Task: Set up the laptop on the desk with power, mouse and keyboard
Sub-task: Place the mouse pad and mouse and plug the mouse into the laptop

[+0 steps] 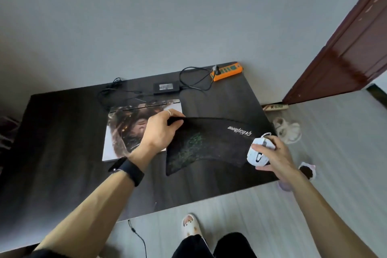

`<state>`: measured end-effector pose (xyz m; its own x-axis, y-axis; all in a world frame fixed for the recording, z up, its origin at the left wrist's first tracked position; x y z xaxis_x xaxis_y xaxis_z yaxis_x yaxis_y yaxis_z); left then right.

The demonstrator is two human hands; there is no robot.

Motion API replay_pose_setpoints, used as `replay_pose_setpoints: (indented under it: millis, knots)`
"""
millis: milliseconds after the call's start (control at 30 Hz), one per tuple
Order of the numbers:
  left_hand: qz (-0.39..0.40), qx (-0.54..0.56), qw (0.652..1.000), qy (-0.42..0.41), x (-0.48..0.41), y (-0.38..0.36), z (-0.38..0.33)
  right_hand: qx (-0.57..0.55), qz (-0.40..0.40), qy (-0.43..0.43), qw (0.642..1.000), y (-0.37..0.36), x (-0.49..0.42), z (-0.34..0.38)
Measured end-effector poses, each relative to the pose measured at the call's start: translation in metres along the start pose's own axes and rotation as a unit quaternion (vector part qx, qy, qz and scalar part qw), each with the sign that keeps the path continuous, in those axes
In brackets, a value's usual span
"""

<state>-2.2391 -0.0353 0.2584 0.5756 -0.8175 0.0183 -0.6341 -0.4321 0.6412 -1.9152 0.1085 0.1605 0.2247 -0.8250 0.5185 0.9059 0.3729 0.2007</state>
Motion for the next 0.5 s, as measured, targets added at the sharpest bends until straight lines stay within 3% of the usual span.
replay_pose_setpoints:
  millis: [133,300,433,500]
  knots:
    - [0.060,0.063,0.990,0.111,-0.040,-0.034,0.033,0.027,-0.019,0.006,0.999,0.035,-0.031,0.031]
    - [0.092,0.128,0.967,0.200,-0.083,-0.088,0.040,0.116,0.046,-0.054,0.991,0.062,-0.081,0.050]
    - [0.133,0.096,0.954,0.250,-0.101,-0.126,0.049,0.175,0.122,-0.123,0.969,0.073,-0.128,0.041]
    - [0.139,0.068,0.948,0.278,-0.108,-0.144,0.059,0.231,0.124,-0.109,0.959,0.073,-0.159,0.040]
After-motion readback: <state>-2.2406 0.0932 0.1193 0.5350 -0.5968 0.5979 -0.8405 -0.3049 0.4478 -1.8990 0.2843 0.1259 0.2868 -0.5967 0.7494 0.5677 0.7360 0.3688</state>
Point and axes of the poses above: each hand's wrist, its own x-axis away from the middle knuckle, its own y-axis out of the back of the hand, z = x × y, the point moved 7 cm from there along -x, towards the middle knuckle, and after that the axes turned 1 degree about y, right-handed, at the moved point
